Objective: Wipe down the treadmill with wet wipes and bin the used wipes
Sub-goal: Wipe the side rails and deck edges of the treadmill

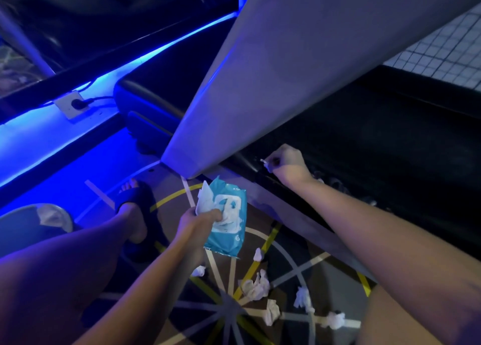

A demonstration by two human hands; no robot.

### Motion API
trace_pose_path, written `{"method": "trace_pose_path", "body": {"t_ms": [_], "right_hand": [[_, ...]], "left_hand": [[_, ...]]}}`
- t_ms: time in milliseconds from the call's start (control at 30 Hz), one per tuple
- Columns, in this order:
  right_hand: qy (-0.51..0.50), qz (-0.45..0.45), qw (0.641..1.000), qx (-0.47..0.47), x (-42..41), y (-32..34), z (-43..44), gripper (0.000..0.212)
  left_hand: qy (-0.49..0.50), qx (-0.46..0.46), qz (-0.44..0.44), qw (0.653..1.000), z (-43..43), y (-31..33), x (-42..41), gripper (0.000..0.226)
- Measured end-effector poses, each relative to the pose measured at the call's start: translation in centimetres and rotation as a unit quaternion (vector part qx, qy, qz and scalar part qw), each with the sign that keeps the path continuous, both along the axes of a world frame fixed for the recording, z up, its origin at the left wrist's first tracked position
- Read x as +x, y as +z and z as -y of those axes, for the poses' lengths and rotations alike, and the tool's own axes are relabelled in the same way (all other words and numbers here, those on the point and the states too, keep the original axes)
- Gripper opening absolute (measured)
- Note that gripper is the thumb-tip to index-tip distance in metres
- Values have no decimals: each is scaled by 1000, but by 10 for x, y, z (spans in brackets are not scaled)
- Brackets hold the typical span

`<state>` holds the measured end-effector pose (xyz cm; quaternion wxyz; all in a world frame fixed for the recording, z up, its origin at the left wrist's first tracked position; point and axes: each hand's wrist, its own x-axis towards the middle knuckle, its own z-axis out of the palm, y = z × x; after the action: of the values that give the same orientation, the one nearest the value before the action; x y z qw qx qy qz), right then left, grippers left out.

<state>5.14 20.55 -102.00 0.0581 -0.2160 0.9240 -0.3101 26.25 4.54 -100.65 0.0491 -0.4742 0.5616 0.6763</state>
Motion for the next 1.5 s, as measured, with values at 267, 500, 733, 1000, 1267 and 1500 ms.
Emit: {"method": "trace_pose_path", "body": {"t_ms": [267, 500, 733, 1000, 1267, 1500], "right_hand": [[41, -32, 987, 152, 0, -3, -51, 18], [-73, -59, 990, 106, -5, 18, -94, 10], [-95, -24, 995, 6, 9, 16, -86, 9], [23, -51, 998, -39, 15, -1, -50, 7], [108, -50, 985, 129, 7, -4, -66, 23], [-23, -64, 997, 31, -22, 1, -69, 9]], "left_hand": [[27, 42, 5, 999, -18, 2, -6, 45], [53, 73, -25, 996, -42, 6, -15, 41], [52, 120, -29, 991, -38, 22, -11, 25], [42, 79, -18, 996, -26, 11, -3, 27], [37, 68, -20, 997, -29, 11, -11, 36], [28, 66, -6, 997, -41, 10, -25, 31]]}}
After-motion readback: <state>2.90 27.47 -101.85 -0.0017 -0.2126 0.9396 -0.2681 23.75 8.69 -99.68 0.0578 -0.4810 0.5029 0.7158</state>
